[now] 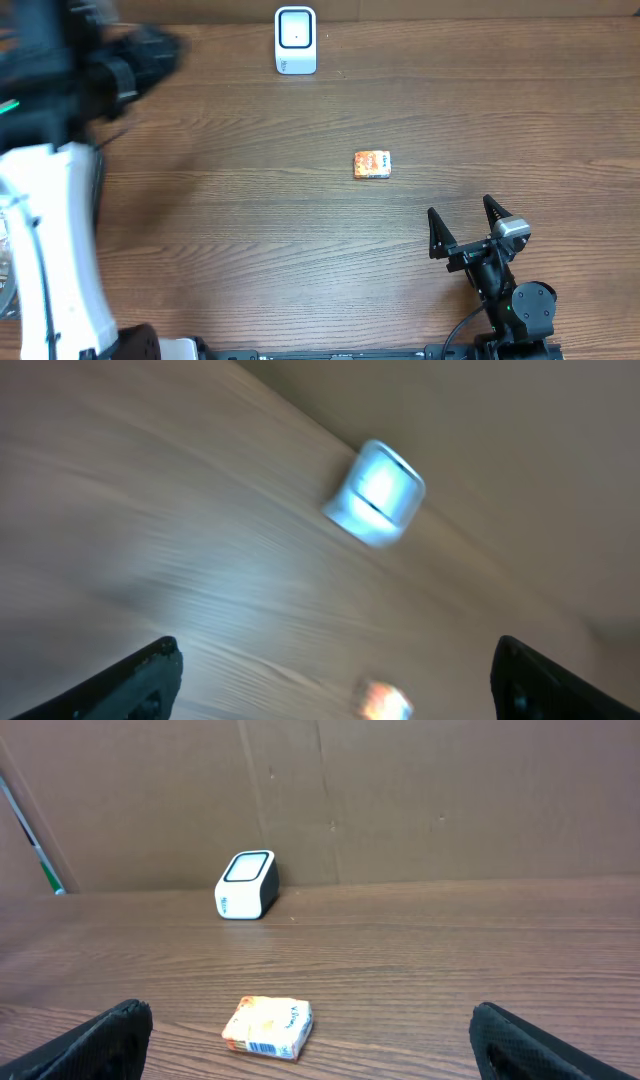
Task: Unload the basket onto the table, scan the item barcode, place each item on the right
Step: 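Move the left gripper back into the basket and grasp the green-lidded jar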
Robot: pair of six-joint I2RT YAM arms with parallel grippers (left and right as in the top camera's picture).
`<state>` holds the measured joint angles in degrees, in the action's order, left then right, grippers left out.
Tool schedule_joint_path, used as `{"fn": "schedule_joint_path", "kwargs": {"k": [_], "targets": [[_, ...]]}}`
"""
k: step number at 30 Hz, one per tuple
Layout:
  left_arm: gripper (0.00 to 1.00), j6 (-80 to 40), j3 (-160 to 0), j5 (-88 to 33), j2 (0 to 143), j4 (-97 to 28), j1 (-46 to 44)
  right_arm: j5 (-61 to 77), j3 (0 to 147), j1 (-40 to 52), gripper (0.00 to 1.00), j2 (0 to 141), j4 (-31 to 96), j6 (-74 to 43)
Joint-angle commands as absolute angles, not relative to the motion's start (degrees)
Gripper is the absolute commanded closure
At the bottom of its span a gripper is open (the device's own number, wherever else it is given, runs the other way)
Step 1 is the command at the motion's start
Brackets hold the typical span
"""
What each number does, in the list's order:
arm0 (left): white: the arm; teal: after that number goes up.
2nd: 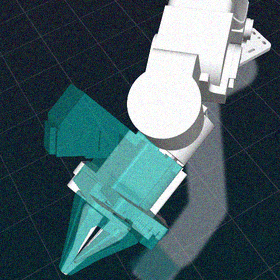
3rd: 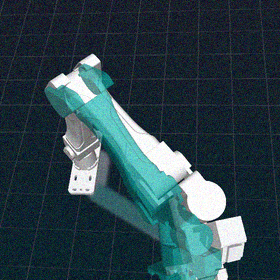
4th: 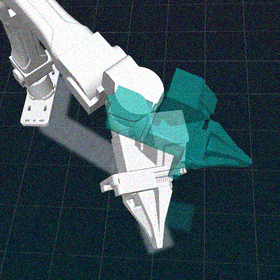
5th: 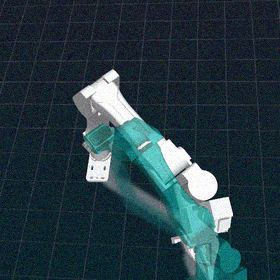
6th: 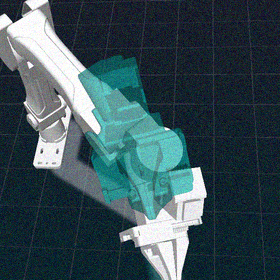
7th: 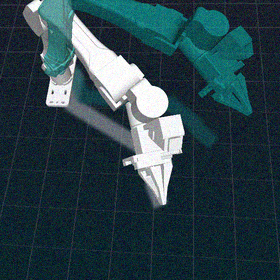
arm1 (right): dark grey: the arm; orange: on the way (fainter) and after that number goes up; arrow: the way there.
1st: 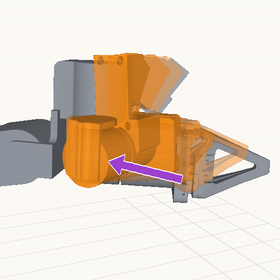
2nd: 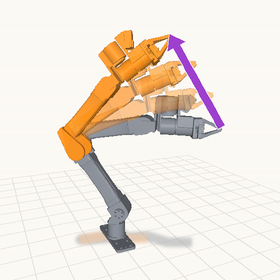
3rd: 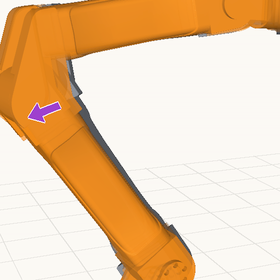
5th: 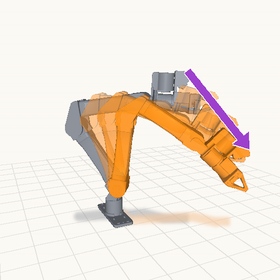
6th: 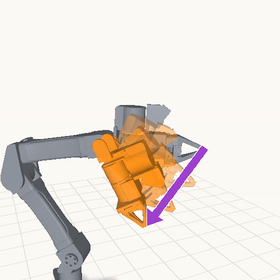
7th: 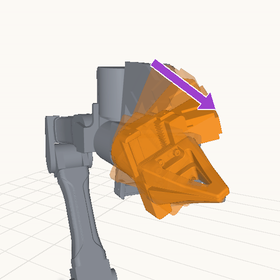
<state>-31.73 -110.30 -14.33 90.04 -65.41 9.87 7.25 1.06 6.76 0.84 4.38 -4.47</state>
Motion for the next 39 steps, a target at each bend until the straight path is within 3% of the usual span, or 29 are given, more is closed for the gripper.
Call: {"fn": "schedule_joint_path", "kwargs": {"k": [1,5,10,15,22,28,32,39], "targets": [[0.09,-30.4,-110.8,-4.1,88.4,-68.0,22.9,7.4,0.5,6.8,0.00,0.2,4.2,-4.6],[0.04,-30.4,-110.7,-2.5,89.3,-68.3,35.9,7.4,0.5,6.8,0.00,0.2,4.2,-4.6],[0.02,-27.3,-110.7,-2.6,92.4,-66.5,44.5,7.4,0.5,6.8,0.00,0.2,4.2,-4.6],[0.00,-18.1,-110.7,-3.0,99.0,-65.8,44.7,7.4,0.5,6.8,0.00,0.2,4.2,-4.6],[0.18,-8.9,-110.7,-0.7,109.1,-67.9,43.7,7.4,0.5,6.8,0.00,0.2,4.2,-4.6],[0.14,-8.7,-110.7,-1.0,113.5,-68.1,43.2,7.4,0.5,6.8,0.00,0.2,4.2,-4.6],[0.04,-7.0,-110.7,-1.1,116.8,-67.1,42.8,7.4,0.5,6.8,0.00,0.2,4.2,-4.6],[0.11,-4.7,-110.7,-1.3,122.6,-68.1,42.6,7.4,0.5,6.8,0.00,0.2,4.2,-4.6]]}}
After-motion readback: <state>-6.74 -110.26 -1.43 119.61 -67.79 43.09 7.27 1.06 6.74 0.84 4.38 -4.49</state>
